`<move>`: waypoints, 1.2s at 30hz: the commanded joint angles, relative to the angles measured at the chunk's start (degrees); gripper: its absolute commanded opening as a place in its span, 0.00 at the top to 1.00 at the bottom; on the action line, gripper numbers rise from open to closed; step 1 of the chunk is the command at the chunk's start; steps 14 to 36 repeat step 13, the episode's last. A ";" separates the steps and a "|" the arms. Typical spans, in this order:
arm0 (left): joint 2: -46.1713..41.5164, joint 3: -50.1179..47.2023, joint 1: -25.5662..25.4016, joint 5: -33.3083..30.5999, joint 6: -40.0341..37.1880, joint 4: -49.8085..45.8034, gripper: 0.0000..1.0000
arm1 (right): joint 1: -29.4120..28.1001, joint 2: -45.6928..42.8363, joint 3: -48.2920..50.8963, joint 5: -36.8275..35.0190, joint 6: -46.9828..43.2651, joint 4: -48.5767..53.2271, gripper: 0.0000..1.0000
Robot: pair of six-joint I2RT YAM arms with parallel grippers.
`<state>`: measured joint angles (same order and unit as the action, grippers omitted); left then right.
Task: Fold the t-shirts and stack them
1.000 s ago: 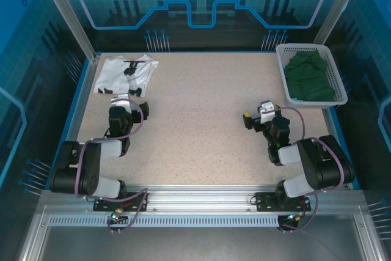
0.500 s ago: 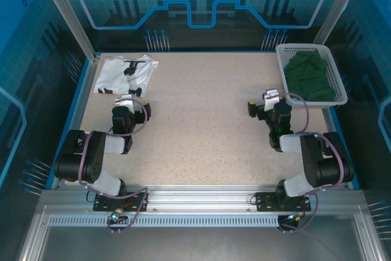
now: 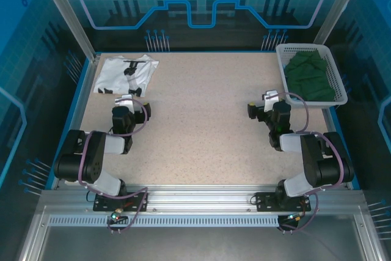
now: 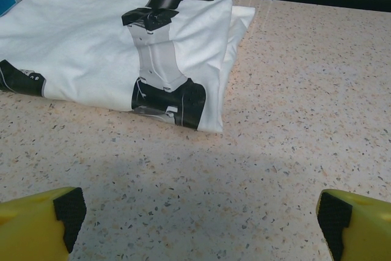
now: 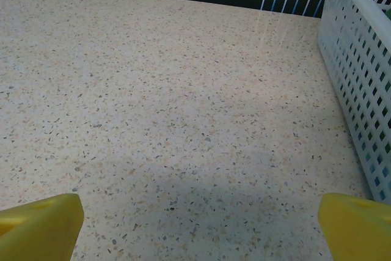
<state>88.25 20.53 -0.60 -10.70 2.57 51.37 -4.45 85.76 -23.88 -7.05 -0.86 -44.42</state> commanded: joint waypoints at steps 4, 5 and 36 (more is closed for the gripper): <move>0.17 0.75 -0.37 -0.64 -1.11 1.69 0.01 | 0.25 0.46 -0.45 0.21 0.89 0.29 0.00; 0.18 0.74 -0.37 -0.64 -1.15 1.71 0.01 | 0.32 0.47 -0.47 0.44 0.90 0.37 0.00; 0.18 0.74 -0.37 -0.64 -1.11 1.71 0.01 | 1.02 0.38 -0.55 1.78 1.05 0.60 0.00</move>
